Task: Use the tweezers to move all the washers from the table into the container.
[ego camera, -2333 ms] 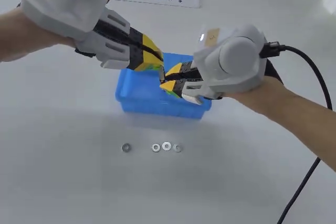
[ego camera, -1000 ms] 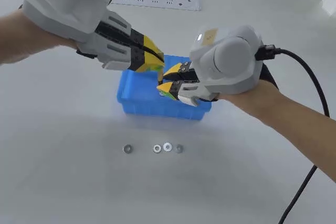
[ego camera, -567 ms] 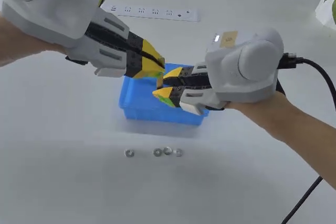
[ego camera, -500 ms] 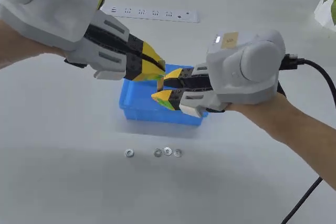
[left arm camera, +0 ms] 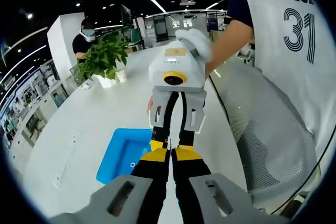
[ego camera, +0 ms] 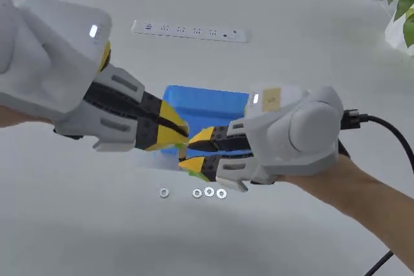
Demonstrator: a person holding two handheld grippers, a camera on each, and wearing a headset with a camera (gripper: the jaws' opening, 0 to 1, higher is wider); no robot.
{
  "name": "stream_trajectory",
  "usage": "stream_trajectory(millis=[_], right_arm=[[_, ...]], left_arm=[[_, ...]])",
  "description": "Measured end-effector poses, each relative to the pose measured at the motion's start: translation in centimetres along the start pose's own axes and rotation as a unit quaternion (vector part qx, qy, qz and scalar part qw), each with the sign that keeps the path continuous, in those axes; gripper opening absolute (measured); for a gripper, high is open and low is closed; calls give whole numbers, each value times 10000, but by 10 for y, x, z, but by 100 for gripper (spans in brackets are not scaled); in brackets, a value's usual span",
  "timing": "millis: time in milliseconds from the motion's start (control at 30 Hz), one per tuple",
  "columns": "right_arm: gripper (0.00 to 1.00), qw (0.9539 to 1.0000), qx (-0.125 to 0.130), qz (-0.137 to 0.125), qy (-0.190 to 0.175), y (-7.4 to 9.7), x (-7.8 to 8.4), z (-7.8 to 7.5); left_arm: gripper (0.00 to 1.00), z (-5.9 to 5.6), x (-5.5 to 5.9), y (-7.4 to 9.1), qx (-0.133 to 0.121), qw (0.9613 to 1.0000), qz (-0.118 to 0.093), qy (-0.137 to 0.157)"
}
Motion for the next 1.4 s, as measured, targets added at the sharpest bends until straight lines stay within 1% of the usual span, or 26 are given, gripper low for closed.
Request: stream_trajectory(millis=[100,167,267,367,433,500,733,933,1233,1400], right_arm=[[16,9999,-113,7,39,-9,-3,8],[16,9998,-206,30,72,-16,-4,13],[16,9995,-242,121,160,-22,-3,17],[16,9995,-270,127,109,-27,-1,20],[16,9994,-246,197,116,-29,2,21],[16,9994,-261,222,30,-31,5,20],[16,9992,-245,306,-57,-40,13,20],[16,9986,-276,417,-147,-46,20,19],[16,9982,-296,465,-217,-50,22,16],[16,9980,-339,466,-246,-52,22,18]], left_arm=[[6,-6,7,3,-62,9999,-13,100],[6,-10,9,5,-115,9998,-6,153],[6,-12,12,8,-183,9995,-78,238],[6,-17,19,10,-220,9991,-116,330],[6,-19,24,9,-224,9989,-128,393],[6,-22,29,8,-236,9986,-138,452],[6,-22,43,6,-288,9973,-183,643],[6,-20,53,4,-281,9965,-145,777],[6,-19,55,1,-266,9966,-115,777],[6,-19,55,1,-234,9967,-93,770]])
Point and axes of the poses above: the centre of the closed fingertips' face, and the gripper's own axes: y roughly backward along the fingers, z roughly to its left, x roughly out of its underside, the point moved 7 cm from there along y, roughly backward along the fingers, and after that the axes turned 2 degrees about y, right-handed, at the moved point
